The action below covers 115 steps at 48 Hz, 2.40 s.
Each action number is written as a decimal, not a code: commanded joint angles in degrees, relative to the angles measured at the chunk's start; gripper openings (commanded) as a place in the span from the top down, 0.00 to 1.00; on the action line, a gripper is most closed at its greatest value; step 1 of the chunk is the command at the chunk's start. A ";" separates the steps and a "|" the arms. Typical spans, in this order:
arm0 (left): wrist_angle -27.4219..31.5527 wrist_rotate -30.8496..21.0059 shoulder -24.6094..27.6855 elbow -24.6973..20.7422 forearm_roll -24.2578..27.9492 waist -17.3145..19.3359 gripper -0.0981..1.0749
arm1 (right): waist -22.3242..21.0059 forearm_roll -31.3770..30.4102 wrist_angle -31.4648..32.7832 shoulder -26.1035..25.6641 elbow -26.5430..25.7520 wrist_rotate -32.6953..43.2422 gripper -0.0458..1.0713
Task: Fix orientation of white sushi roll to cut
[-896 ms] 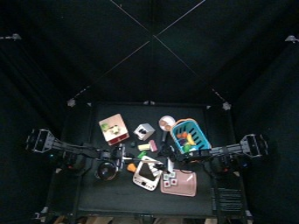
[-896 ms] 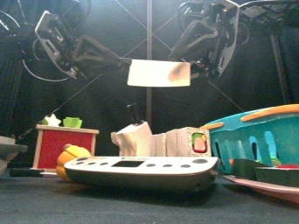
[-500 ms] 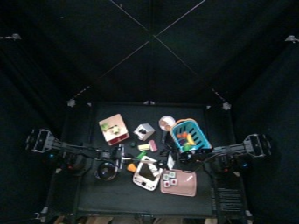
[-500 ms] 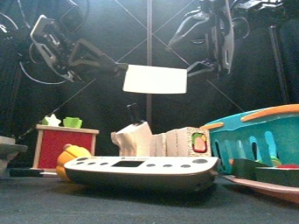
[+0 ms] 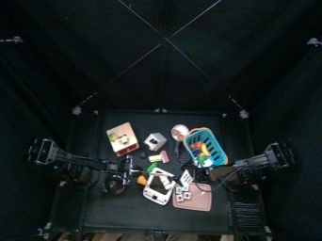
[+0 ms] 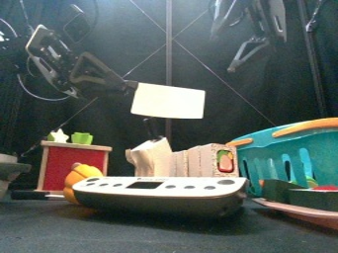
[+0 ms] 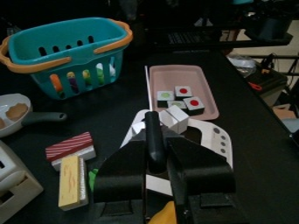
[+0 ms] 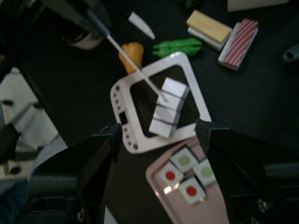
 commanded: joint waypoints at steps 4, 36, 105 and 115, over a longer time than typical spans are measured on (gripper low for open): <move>-0.26 0.18 -0.35 -0.62 0.00 0.09 0.58 | -4.75 13.18 7.47 1.05 -9.67 -20.48 0.09; -1.32 0.00 -2.11 -1.32 -0.09 0.18 0.58 | -10.02 17.23 -21.62 2.81 4.66 -57.04 0.10; -3.96 0.00 -5.54 5.89 -3.96 0.35 0.58 | -7.29 19.60 -33.49 3.78 17.14 -55.99 0.18; -3.96 0.09 -6.24 5.89 -5.10 0.35 0.58 | -6.59 20.13 -35.07 9.58 17.05 -55.99 0.27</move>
